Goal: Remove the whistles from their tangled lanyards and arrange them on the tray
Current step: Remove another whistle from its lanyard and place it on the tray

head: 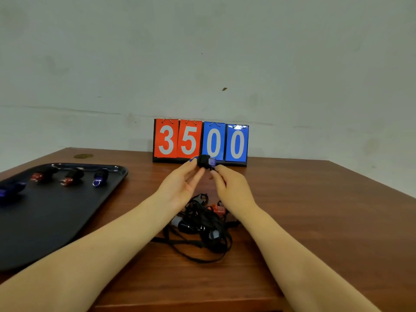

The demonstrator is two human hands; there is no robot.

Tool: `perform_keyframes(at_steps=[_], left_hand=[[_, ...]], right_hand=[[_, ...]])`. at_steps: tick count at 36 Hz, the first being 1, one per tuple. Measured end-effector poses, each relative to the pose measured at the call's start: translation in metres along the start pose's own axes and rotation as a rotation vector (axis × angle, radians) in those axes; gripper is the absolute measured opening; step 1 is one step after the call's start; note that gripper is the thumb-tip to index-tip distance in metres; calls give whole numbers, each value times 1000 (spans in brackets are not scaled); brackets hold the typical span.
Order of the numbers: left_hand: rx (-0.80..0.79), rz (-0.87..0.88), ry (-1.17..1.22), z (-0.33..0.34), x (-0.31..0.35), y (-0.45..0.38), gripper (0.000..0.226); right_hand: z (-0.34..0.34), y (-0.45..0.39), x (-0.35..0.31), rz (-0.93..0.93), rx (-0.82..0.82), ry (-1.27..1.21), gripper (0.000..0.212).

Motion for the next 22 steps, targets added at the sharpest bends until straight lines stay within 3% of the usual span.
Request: perform_keyframes(at_steps=[5, 9, 12, 22], left_hand=[[82, 32, -9, -8, 0, -4, 15], [132, 52, -58, -12, -1, -5, 13], [138, 66, -144, -12, 2, -5, 14], [-95, 179, -603, 2, 19, -4, 19]], right_hand=[[3, -3, -5, -151, -93, 210, 21], [3, -4, -6, -164, -208, 316, 26], [4, -2, -9, -177, -199, 303, 27], [-6, 2, -10, -83, -46, 106, 21]])
Point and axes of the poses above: each hand's wrist, its own y-axis away from the middle knuckle, its own z-axis out of the palm, x = y × z, the point moved 3 cm from there along -y, towards the middle knuckle, and after that the axes turned 6 degrees about -z, right-handed, at the moved point
